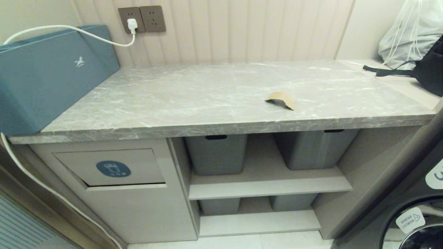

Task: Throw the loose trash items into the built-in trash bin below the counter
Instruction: Pick up the garbage

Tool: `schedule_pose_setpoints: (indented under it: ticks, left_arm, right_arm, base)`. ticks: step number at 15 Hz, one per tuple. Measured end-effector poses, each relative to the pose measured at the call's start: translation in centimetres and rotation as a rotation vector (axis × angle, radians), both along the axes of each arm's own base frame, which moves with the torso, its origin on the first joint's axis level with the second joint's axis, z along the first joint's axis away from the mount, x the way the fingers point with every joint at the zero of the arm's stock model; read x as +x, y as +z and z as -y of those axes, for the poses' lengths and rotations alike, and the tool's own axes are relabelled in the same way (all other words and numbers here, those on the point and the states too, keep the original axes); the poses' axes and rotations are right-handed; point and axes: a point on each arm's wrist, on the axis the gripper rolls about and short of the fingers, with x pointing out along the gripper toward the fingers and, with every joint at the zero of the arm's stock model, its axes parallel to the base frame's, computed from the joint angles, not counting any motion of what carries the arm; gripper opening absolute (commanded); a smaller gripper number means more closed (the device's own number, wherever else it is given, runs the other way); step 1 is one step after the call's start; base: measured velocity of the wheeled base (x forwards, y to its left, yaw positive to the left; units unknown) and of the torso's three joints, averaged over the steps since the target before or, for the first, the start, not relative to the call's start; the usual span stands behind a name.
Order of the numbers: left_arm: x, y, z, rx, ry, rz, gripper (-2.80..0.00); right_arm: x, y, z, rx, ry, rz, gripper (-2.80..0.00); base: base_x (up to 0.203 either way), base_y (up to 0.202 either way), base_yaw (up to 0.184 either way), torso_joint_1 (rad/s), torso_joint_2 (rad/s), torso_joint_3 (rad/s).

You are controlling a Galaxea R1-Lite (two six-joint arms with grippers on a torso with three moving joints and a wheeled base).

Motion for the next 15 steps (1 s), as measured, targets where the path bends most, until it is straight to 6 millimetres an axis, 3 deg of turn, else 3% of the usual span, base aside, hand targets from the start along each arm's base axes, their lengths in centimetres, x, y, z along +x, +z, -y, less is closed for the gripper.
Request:
schedule_pose_setpoints:
  ticks: [12, 15]
  left_arm:
    - [-0.07, -0.08, -0.01, -0.029, 0.006, 0.005, 0.0]
    - [-0.07, -0.09, -0.01, -0.013, -0.001, 0.003, 0.0]
  right_arm:
    - [0.0, 0.0, 0.0, -0.001, 0.0, 0.0, -2.8]
    - [0.0, 0.01, 0.0, 0.001, 0.0, 0.001, -2.8]
  base:
    - [0.0, 0.0, 0.0, 0.237, -0.52, -0.286]
    - [0.0, 0.0, 0.0, 0.096, -0.19, -0.101]
